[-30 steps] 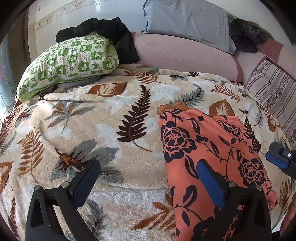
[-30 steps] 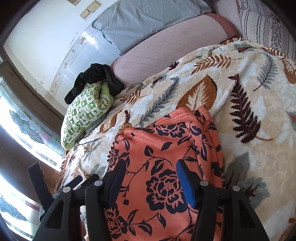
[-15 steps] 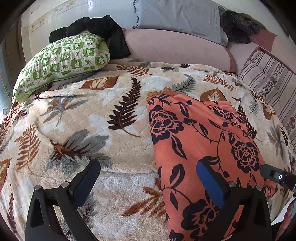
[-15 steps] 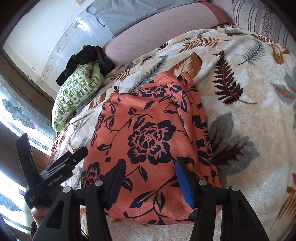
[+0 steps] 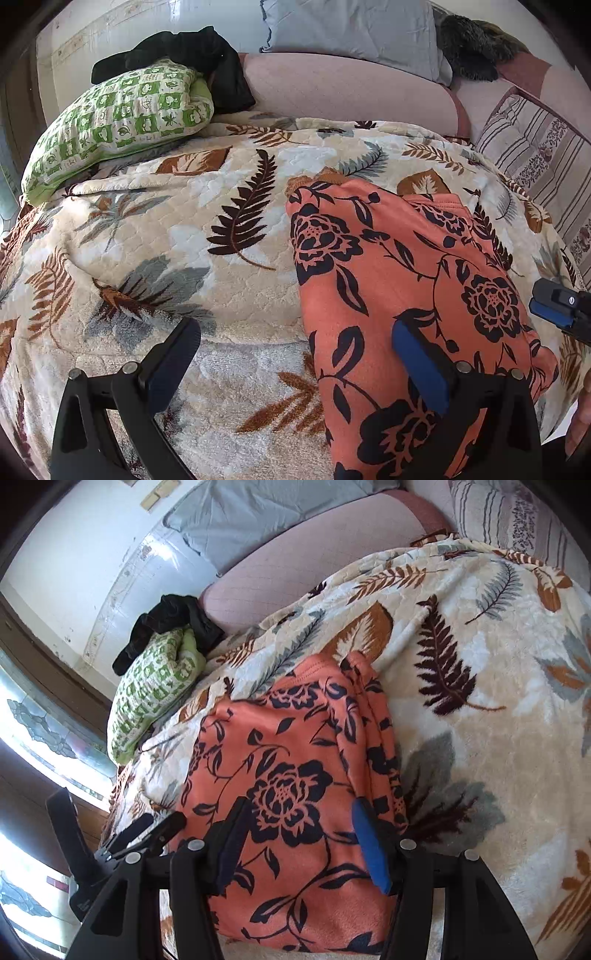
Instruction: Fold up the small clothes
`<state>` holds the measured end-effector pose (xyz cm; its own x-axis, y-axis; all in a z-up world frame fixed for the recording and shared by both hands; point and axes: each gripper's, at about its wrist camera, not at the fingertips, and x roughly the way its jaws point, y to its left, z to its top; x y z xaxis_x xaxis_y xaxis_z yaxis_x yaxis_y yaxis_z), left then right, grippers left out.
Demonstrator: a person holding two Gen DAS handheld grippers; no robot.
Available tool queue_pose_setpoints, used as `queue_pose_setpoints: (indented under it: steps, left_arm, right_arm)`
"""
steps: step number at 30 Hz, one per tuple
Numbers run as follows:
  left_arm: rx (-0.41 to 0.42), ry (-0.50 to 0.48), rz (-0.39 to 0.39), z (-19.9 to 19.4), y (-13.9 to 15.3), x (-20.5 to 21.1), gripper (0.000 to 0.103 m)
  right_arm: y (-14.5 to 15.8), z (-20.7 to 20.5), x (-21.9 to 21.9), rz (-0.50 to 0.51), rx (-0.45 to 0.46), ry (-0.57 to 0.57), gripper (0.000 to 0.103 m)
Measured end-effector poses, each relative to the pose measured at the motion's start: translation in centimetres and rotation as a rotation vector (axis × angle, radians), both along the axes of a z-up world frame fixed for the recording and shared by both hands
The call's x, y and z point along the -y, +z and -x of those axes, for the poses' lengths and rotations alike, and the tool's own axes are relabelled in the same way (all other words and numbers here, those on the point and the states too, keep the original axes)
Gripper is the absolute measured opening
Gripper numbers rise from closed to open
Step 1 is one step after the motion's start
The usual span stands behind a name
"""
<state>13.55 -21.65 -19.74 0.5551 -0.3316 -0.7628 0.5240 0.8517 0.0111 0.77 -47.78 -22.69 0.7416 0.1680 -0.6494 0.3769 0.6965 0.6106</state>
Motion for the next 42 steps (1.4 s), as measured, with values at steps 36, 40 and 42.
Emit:
queue_pose_setpoints:
  steps: [36,40,42]
  left_arm:
    - [-0.387,-0.184,0.159,-2.4,-3.8,2.1,0.103]
    - [-0.374,-0.198,0.177,-2.2,-3.6,2.5,0.102]
    - [-0.369,-0.227,0.184,-1.8,-3.4,2.9,0.085]
  right_arm:
    - [-7.0,-3.3,4.6,-0.366,-0.076,0.043,0.08]
    - [-6.6,-4.0,2.8,-0.319,-0.059,0.089,0.08]
    - [-6.1,-4.5,1.6,-0.24,-0.071,0.11,0.074]
